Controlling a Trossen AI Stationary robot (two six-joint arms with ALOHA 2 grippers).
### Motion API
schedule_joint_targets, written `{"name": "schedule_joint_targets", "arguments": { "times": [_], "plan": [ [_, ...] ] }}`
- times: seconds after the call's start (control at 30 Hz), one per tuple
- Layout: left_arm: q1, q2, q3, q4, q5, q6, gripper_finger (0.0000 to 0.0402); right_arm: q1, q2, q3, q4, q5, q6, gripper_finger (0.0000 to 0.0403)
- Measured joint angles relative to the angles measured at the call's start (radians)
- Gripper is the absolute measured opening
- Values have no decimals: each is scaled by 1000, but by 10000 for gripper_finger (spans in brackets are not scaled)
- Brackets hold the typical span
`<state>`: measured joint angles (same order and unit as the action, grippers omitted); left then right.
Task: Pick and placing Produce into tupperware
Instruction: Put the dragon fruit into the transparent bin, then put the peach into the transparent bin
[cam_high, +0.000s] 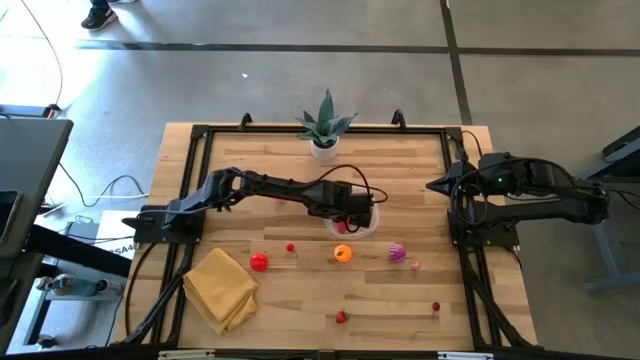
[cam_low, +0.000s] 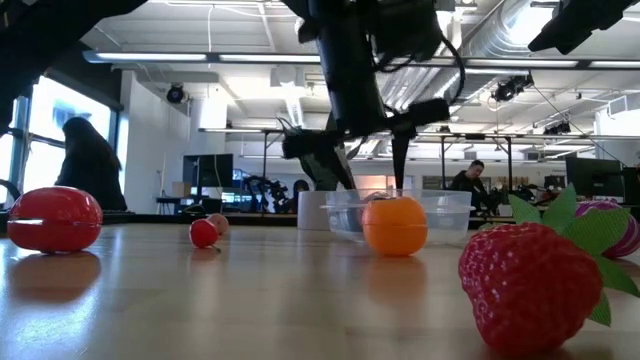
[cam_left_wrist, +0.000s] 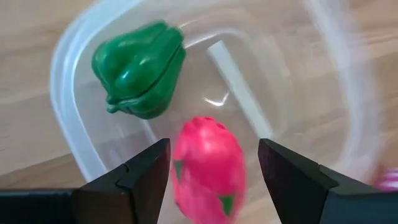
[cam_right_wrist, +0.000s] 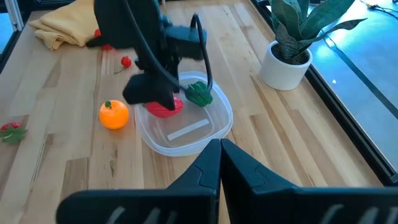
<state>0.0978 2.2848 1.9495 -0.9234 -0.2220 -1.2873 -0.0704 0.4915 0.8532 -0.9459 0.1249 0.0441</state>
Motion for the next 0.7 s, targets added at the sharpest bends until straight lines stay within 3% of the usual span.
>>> {"name": "schedule_joint_targets", "arguments": {
  "times": [0.2, 0.47, 0.57, 0.7],
  "plan": [
    [0, -110, 0, -148, -43, -45, 234, 0, 0, 0, 0, 0, 0, 0],
    [20, -245, 1, -571, -46, -337, 234, 0, 0, 0, 0, 0, 0, 0],
    [36, -265, 0, -658, -58, -342, 234, 0, 0, 0, 0, 0, 0, 0],
    [71, -285, -35, -648, -47, -284, 234, 0, 0, 0, 0, 0, 0, 0]
  ]
}}
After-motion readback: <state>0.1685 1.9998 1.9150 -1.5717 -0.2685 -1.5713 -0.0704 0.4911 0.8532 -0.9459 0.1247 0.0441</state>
